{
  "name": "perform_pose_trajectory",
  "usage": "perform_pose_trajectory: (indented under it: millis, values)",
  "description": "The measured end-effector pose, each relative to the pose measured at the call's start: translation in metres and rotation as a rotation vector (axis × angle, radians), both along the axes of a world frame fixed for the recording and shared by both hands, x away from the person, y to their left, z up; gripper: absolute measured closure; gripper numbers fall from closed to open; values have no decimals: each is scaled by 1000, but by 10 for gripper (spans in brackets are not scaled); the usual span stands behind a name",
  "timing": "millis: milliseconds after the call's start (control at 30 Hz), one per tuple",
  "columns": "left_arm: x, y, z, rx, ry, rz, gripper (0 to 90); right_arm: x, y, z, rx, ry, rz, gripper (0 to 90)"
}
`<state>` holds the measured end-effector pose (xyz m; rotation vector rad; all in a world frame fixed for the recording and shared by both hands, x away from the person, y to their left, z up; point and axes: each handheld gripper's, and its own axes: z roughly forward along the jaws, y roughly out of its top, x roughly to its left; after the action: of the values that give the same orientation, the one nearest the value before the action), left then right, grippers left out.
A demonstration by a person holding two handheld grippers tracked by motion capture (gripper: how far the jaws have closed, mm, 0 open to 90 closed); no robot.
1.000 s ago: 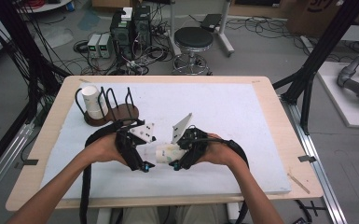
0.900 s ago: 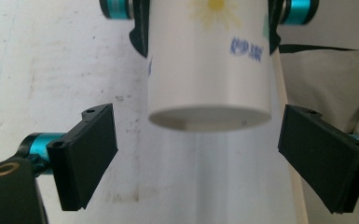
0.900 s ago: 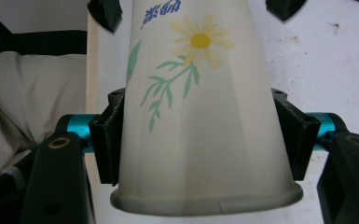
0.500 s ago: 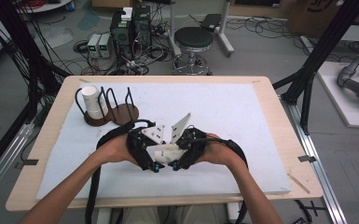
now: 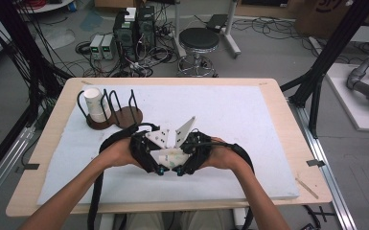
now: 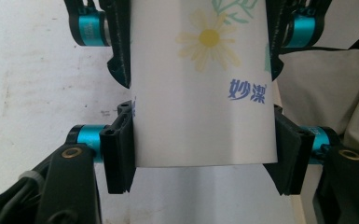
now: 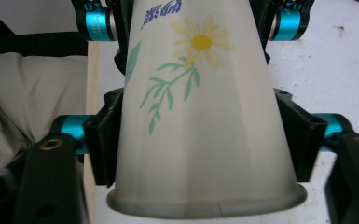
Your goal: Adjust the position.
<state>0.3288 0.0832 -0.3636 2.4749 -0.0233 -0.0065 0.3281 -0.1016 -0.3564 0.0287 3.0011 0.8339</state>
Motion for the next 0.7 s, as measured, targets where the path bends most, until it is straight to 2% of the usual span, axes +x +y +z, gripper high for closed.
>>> perform_pose_trajectory:
  millis: [67, 333, 400, 567, 633, 700]
  values:
    - [-1, 0, -1, 1, 7, 9, 358, -1, 0, -1, 12, 4, 4, 179]
    - [-2, 1, -11, 8, 19, 22, 358, -1, -4, 6, 64, -11, -9, 178]
    - [-2, 0, -14, 21, 17, 15, 358, 0, -5, 8, 84, -13, -6, 177]
    - [-3, 0, -17, 23, 21, 16, 357, 1, -7, 13, 98, -19, -11, 176]
    - [-4, 0, -17, 10, 23, 23, 358, 1, -7, 14, 103, -23, -10, 176]
    - [-3, 2, -16, 8, 12, 19, 357, 0, -8, 14, 106, -21, -15, 176]
